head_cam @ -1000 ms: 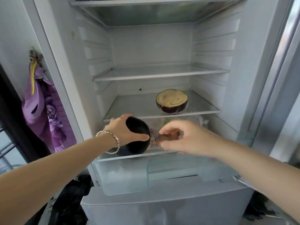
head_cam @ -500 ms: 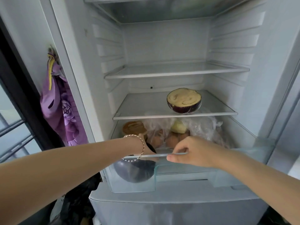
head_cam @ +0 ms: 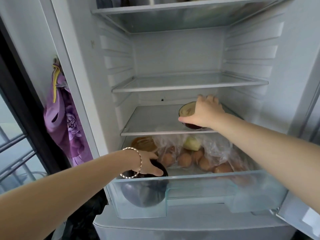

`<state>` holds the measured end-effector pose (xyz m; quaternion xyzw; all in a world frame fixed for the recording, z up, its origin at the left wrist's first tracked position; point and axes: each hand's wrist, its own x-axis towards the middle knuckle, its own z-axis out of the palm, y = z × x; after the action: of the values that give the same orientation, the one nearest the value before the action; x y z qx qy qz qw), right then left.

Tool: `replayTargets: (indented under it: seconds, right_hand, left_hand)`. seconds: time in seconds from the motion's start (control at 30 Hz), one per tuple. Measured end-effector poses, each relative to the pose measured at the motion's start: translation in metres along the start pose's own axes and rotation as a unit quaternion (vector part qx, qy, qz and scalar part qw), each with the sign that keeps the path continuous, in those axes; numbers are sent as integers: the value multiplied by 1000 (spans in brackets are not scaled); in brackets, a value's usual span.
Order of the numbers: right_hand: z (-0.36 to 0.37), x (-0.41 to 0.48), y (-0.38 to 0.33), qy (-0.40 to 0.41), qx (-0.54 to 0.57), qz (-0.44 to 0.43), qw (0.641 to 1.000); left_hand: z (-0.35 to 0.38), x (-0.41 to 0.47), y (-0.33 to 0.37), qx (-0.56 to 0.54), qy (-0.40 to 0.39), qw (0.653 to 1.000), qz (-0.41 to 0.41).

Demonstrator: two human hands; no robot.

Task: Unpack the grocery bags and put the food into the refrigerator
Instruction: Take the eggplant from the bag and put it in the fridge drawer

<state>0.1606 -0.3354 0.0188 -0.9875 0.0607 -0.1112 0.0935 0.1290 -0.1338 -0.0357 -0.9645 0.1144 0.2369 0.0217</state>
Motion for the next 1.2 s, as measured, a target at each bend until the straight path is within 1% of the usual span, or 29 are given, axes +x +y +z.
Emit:
replayTargets:
  seconds: [0.07,0.1,0.17,0.23,0.3,0.37,0.43,0.5,0.57,0.63,0.67,0.8,0.87,0.93,0.97,1.03,1.1,1.13,1.2]
  right_hand:
    - [9,15,-5,-52,-54,46,996]
    - [13,21,-7,-53,-68,59,994]
    - [17,24,-8,-31,-58,72,995]
    - [16,19,-4,-15,-16,55,998]
    - [10,3,5,-25,47,-12,999]
    - [0,-23,10,-71,94,-105,988]
    - [-4,-45,11,-137,111,-158,972]
    - [3,-50,16,-203,112,-151,961]
    - [19,-50,21,-270,124,-105,949]
    - [39,-48,26,-314,134,-68,937]
    - [48,-47,26,-327,122,-64,935]
    - [73,-44,18,-351,32,-80,932]
    - [80,-43,13,-359,-30,-87,929]
    - [83,-43,11,-375,-90,-87,918]
    - [84,-44,10,-385,-102,-84,914]
    - [84,-44,12,-391,-108,-89,910]
    - [79,-46,14,-386,-88,-101,913]
    - [74,-49,14,-378,-67,-104,918]
    - [59,-58,15,-341,-1,-108,934]
  left_hand:
    - [5,2,-8,-49,26,998,15]
    - [8,3,-12,-71,47,996,22]
    - [12,1,-18,-122,72,990,22]
    - [14,-4,-23,-164,96,982,21]
    - [18,-7,-27,-186,114,976,24]
    - [23,-7,-27,-202,127,971,27]
    - [26,-9,-24,-213,128,968,32]
    - [27,-9,-22,-223,124,966,40]
    - [29,-9,-23,-230,119,965,50]
    - [31,-10,-24,-232,122,963,58]
    - [31,-10,-25,-233,121,963,62]
    - [31,-13,-27,-236,127,961,70]
    - [31,-13,-28,-236,129,961,69]
    - [32,-13,-27,-241,131,959,71]
    - [32,-14,-26,-243,129,959,72]
    - [32,-16,-25,-250,131,957,71]
    - [35,-18,-23,-237,160,956,64]
    - [38,-20,-20,-205,189,958,59]
    - [42,-26,-12,-99,256,958,79]
